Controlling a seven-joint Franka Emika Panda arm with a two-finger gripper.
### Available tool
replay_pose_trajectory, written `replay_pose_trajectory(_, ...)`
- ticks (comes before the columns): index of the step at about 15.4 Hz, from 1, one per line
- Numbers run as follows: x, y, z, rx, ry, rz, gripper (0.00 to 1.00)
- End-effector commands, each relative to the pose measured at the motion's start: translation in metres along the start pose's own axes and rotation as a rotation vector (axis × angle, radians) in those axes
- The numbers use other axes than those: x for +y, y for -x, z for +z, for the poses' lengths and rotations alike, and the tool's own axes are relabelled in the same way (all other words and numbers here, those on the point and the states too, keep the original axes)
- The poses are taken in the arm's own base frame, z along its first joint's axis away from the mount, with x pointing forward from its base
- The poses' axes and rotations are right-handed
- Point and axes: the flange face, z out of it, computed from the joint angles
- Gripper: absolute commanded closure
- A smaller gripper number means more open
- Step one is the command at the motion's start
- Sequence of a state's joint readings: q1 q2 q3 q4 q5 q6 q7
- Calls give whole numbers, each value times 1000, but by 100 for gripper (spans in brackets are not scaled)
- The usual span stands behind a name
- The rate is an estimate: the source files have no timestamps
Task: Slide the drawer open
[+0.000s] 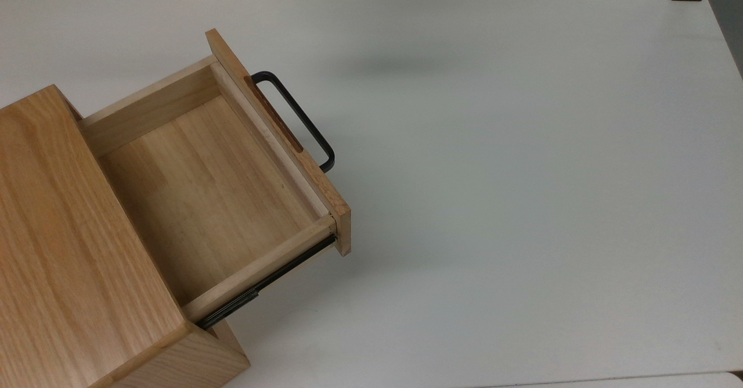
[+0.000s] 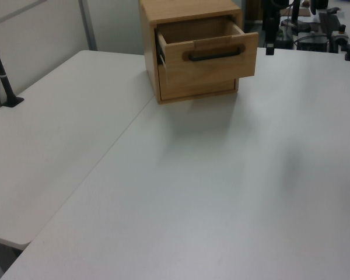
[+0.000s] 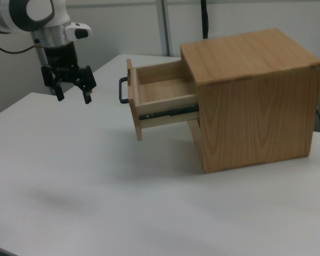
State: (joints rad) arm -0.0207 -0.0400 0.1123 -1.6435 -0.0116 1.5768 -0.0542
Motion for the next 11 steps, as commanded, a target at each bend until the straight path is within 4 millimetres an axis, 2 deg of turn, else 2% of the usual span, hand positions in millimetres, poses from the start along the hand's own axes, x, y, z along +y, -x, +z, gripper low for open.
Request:
replay_pose_trajectory(1,11,10,6,-36,-10,73,0)
replay_pose_trajectory(8,13,3,9,-5,-1,84,0)
replay_pose_trajectory(11,15,-8,8,57,2,86,0)
